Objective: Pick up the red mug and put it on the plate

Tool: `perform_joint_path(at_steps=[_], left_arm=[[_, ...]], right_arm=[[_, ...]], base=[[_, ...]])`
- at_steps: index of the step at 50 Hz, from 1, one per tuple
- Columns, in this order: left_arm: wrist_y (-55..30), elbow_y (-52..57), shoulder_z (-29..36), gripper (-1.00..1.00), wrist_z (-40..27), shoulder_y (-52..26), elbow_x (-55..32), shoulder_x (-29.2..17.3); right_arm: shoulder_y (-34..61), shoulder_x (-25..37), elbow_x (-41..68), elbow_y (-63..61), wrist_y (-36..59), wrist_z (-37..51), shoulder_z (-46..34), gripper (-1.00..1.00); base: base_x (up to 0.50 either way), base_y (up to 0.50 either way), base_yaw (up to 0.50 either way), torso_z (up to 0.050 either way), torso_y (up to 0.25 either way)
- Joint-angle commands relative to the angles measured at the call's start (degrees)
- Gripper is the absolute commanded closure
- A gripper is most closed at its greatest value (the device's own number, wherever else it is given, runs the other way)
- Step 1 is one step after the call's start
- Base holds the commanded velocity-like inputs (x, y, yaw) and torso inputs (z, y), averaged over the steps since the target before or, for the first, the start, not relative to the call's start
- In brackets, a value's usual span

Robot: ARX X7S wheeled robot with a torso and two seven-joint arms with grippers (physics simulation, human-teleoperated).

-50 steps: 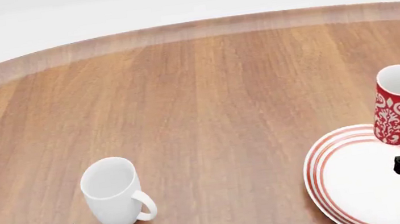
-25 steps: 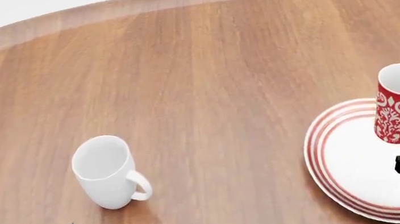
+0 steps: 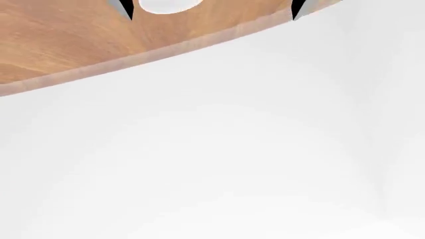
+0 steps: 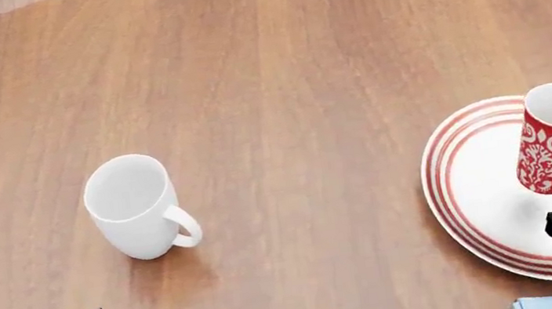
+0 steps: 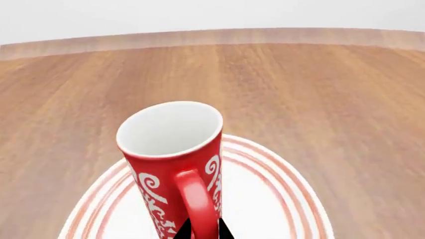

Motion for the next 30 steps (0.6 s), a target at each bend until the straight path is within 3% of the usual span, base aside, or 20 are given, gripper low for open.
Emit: perform_joint_path(at_steps=[1,30], left_arm=[[0.12,-0.05,0.14,-1.00,-0.17,-0.07,0.09,-0.08],[0.50,-0.23,0.47,-1.00,-0.57,-0.25,0.13,-0.24]], right_arm=[[-0.06,-0.06,0.54,-0.03,-1.26,-0.19,1.96,1.00],[-1.35,-0.57,0.10,-0.03,-2.66,-0.83,3.62,1.00]], base=[[0.00,0.00,0.00,0.002,-0.121],[0.00,0.00,0.00,0.003,-0.054]])
